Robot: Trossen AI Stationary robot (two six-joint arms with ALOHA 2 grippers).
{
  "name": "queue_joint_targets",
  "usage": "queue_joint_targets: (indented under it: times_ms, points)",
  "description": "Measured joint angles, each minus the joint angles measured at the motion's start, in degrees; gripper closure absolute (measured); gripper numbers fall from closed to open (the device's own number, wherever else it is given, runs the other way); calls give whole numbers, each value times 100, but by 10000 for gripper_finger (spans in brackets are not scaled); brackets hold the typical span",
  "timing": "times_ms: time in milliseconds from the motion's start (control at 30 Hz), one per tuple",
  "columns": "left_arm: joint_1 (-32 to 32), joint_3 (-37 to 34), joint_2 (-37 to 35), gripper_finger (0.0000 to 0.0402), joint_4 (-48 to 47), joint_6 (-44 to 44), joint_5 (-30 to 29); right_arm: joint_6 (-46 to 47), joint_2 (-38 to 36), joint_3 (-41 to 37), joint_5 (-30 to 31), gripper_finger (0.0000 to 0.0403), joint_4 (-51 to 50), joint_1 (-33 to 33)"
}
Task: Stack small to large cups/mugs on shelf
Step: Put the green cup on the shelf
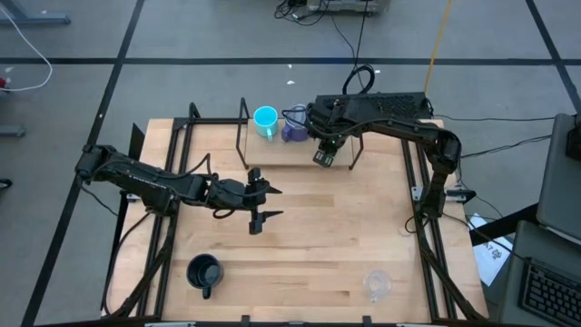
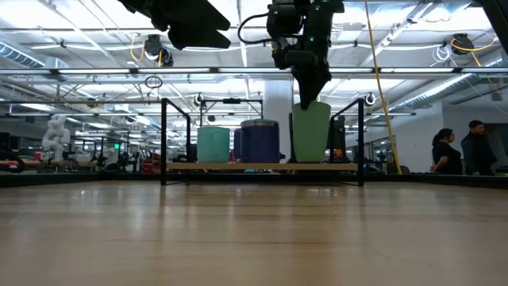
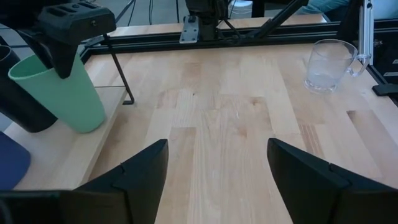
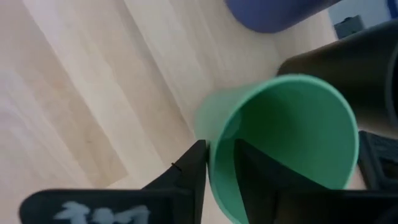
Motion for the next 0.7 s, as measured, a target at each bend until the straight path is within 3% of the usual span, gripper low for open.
queue_joint_targets:
  times_ms: [433, 567, 700]
  points:
    - [2, 0, 0, 131, 0, 26, 0, -331, -2, 0, 193, 391, 2, 58]
    - [2, 0, 2, 131, 0, 26, 1, -326, -2, 0, 193, 388, 7, 58]
    - [2, 0, 2, 131, 0, 26, 0, -250, -2, -2, 193, 358, 94, 58]
